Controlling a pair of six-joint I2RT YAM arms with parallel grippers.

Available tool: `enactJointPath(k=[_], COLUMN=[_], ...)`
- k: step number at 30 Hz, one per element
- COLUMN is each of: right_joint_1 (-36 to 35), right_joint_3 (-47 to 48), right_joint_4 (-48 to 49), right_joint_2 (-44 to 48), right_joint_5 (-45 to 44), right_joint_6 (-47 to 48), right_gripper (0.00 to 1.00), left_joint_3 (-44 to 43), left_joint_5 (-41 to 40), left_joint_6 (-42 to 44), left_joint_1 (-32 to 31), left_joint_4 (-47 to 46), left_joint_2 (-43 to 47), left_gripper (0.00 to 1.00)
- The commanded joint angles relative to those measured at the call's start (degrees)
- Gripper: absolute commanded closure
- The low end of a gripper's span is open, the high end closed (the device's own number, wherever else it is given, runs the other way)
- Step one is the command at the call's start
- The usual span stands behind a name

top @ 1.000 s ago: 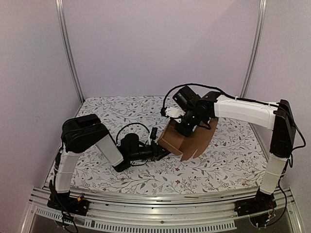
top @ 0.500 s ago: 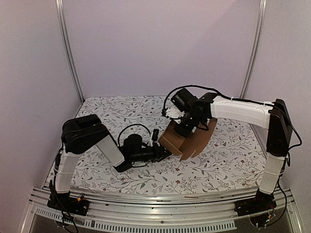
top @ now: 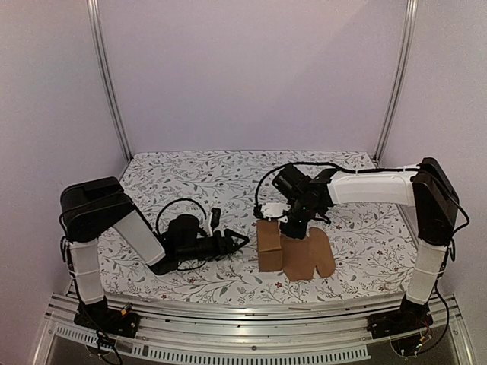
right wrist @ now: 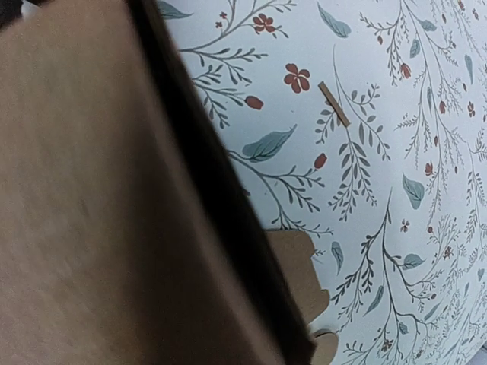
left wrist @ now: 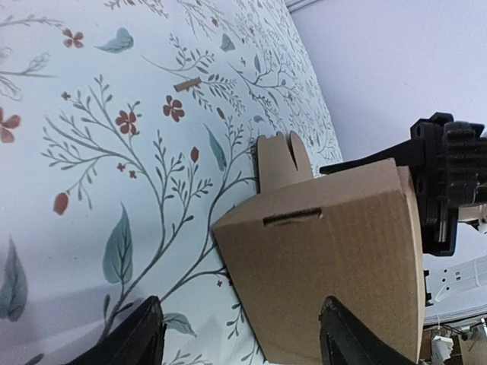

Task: Fold the paper box

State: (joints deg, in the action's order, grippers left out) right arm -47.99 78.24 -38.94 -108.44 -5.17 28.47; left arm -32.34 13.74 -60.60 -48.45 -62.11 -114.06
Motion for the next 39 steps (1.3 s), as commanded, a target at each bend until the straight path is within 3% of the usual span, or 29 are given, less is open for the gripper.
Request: enactJointPath(k=[1, 9, 12, 16, 21, 26, 31, 39], right_joint_1=[0.12, 3.61, 6.98, 10.58, 10.8, 10.76, 10.74, 10.87], right_joint_3=[-8.71, -9.24, -9.03, -5.98, -4.18, -1.66, -1.64, -3.13], right_joint_4=[18.62, 11.13, 7.45, 1.29, -3.22, -6.09, -6.67, -6.68], right_joint_2=[4.91, 8.87, 11.67, 13.97, 15.96, 10.36, 5.31, 5.36], right_joint_5=[6.99, 9.83, 10.71, 18.64, 35.07, 46.44, 45.8, 44.57], right_joint_6=[3.29, 4.31, 4.01, 0.62, -4.09, -8.81, -8.58, -7.47], right_gripper=[0.87, 0.7, 0.64, 0.61, 0.59, 0.56, 0.55, 0.58], left_joint_3=[0.56, -5.01, -7.67, -12.84, -15.02, -16.24, -18.57, -20.34], left_joint_5=[-5.58, -15.58, -19.17, -17.05, -9.76, -5.06, -3.32, -1.03], left_joint_6=[7.8, 18.25, 22.84, 28.44, 27.48, 24.89, 24.53, 24.76], left_joint_1=[0.97, 0.78, -0.94, -3.19, -3.61, -4.49, -5.58, -6.11], left_joint_4=[12.98, 37.53, 43.14, 47.76, 45.62, 40.49, 40.22, 39.83], left_joint_2=[5.45, 21.41, 26.31, 26.87, 22.51, 17.59, 15.07, 12.59], left_gripper=[0.3, 0.28, 0.28, 0.26, 0.27, 0.27, 0.28, 0.28])
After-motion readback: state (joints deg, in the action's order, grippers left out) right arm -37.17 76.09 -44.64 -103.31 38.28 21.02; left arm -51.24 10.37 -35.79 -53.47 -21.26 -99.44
